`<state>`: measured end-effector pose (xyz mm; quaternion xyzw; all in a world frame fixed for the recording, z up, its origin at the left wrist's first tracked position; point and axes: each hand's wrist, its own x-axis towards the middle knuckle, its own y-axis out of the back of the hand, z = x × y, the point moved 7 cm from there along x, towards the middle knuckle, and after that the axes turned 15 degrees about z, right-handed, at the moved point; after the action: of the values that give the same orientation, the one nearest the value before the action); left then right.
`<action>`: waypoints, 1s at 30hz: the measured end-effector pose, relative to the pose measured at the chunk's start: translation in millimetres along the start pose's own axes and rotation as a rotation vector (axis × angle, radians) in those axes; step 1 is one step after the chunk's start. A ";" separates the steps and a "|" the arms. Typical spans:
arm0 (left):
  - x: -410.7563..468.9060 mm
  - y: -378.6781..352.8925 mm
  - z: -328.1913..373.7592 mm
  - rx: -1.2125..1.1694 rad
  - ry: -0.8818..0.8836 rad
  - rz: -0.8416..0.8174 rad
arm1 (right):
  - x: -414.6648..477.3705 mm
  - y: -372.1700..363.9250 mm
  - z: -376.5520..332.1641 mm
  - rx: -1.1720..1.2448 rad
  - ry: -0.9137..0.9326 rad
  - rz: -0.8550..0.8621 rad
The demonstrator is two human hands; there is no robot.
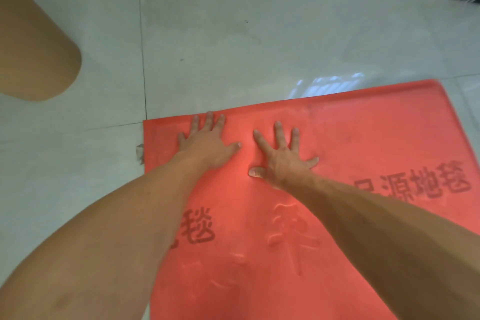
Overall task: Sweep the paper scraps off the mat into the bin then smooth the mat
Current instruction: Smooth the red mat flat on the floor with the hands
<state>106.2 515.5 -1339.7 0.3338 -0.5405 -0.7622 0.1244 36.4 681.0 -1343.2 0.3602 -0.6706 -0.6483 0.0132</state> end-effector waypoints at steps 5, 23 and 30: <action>-1.6 -4.7 -10.5 -0.005 0.000 0.118 | 0.7 -1.1 -0.8 -0.011 0.002 -0.023; -18.8 20.6 -80.4 0.072 0.317 0.237 | 2.0 -3.5 -1.2 -0.021 0.020 -0.032; -1.0 -1.9 23.8 -0.014 -0.076 0.218 | 1.7 -4.0 -1.3 -0.019 0.022 -0.021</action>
<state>92.0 534.5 -1336.5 0.2433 -0.5725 -0.7600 0.1883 37.7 679.4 -1347.2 0.3744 -0.6604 -0.6507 0.0172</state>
